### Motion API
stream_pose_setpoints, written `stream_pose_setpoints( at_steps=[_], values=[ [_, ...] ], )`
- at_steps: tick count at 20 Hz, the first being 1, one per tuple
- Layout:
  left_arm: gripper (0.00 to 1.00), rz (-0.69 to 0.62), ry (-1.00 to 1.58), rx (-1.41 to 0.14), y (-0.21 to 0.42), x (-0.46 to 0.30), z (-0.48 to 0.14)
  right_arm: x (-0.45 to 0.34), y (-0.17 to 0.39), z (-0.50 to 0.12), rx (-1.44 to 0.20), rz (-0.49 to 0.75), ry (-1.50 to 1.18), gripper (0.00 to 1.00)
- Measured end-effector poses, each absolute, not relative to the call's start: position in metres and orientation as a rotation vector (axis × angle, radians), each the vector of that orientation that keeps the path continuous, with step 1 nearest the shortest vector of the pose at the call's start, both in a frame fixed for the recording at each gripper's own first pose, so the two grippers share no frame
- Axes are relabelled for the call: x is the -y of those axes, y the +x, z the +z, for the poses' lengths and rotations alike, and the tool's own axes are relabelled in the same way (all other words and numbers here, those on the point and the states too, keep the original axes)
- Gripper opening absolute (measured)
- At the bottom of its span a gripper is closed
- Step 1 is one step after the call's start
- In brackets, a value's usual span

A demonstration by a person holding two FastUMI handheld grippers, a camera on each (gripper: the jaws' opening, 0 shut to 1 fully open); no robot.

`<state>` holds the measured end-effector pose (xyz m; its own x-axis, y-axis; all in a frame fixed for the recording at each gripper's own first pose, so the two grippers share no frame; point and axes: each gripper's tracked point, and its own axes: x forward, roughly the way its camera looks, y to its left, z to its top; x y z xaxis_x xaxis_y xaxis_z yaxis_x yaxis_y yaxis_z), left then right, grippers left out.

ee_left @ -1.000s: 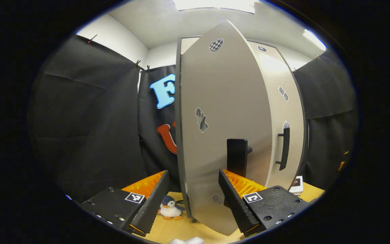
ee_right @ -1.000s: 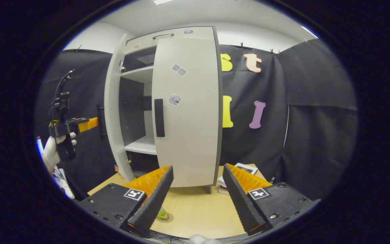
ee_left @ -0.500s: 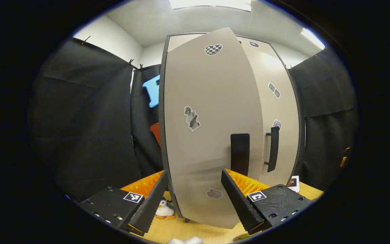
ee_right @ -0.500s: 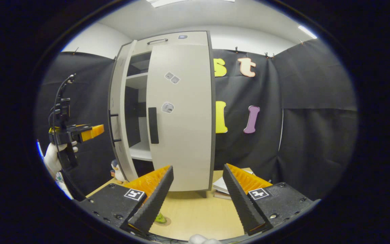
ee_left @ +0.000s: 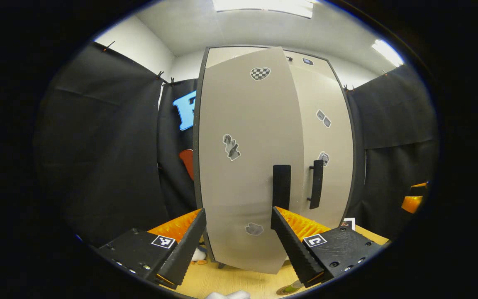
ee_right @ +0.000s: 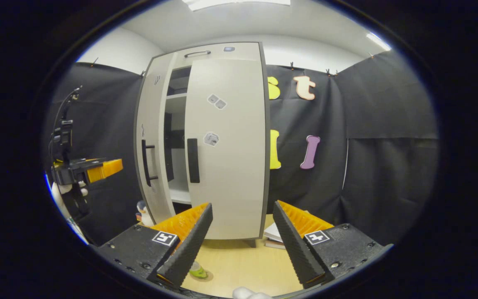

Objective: Grasp the bottle in the cabinet with the left hand and place it on the coaster, then close the right door with the right hand and the left door with the left hand.

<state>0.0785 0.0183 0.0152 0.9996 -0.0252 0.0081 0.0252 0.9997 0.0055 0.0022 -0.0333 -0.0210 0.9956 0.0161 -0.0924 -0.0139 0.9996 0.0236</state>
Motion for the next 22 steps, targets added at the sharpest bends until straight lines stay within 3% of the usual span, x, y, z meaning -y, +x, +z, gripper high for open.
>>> stream_pose_setpoints(
  at_steps=[13,22],
  values=[
    [0.96,0.036,0.017,-0.046,0.015,-0.038,-0.023,0.028,0.002,-0.021,-0.056,-0.03,0.005,0.94],
    [0.96,0.023,0.019,-0.061,0.003,-0.028,-0.038,0.025,-0.002,-0.033,-0.075,-0.047,-0.011,0.94]
  ],
)
